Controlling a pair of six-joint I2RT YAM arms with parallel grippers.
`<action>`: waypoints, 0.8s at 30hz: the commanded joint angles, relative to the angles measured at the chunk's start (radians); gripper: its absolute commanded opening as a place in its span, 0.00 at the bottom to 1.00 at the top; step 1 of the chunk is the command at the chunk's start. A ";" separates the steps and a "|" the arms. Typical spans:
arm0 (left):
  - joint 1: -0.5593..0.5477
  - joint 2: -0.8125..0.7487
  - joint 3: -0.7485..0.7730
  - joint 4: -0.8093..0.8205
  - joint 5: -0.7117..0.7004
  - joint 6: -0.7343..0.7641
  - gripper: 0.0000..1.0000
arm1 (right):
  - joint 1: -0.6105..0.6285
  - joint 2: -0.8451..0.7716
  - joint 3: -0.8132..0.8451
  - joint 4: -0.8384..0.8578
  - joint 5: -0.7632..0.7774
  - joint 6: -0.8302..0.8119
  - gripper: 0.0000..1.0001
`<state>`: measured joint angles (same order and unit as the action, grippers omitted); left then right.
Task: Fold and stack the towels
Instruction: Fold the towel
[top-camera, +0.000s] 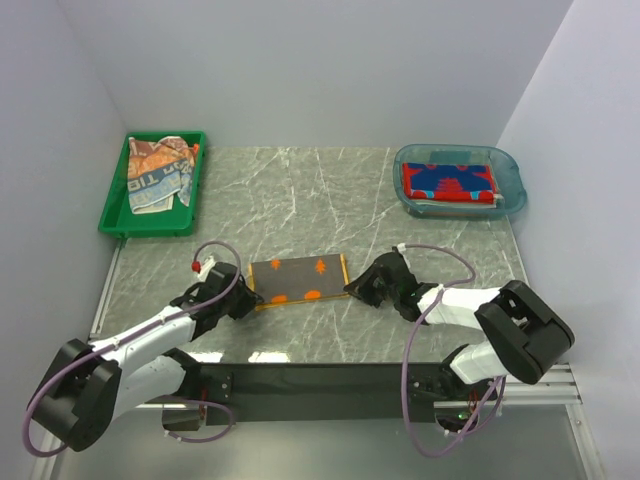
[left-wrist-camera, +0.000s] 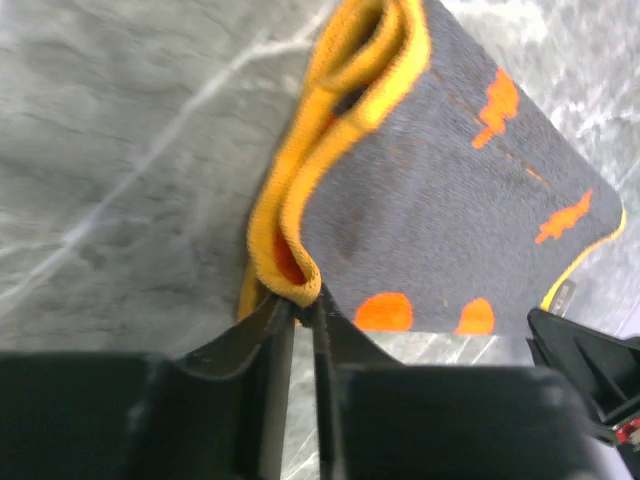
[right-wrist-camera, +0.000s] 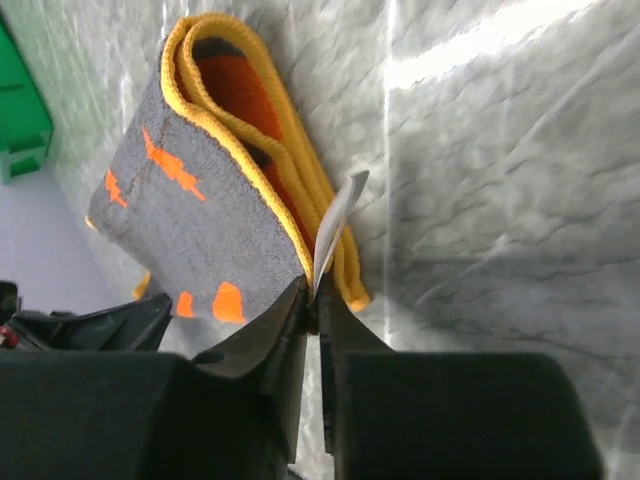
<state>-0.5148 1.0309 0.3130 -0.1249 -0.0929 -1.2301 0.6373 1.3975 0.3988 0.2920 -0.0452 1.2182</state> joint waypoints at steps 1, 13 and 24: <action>0.007 -0.021 -0.020 -0.062 -0.071 -0.002 0.25 | -0.013 -0.021 -0.009 -0.036 0.094 -0.034 0.21; 0.006 -0.284 0.124 -0.288 -0.094 0.056 0.83 | -0.013 -0.264 0.090 -0.090 0.163 -0.223 0.86; 0.036 -0.103 0.308 -0.056 -0.147 0.155 0.74 | 0.002 -0.011 0.213 0.376 -0.010 -0.168 0.86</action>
<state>-0.5018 0.8448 0.5827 -0.3283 -0.2184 -1.1263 0.6312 1.3174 0.5446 0.4656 -0.0261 1.0275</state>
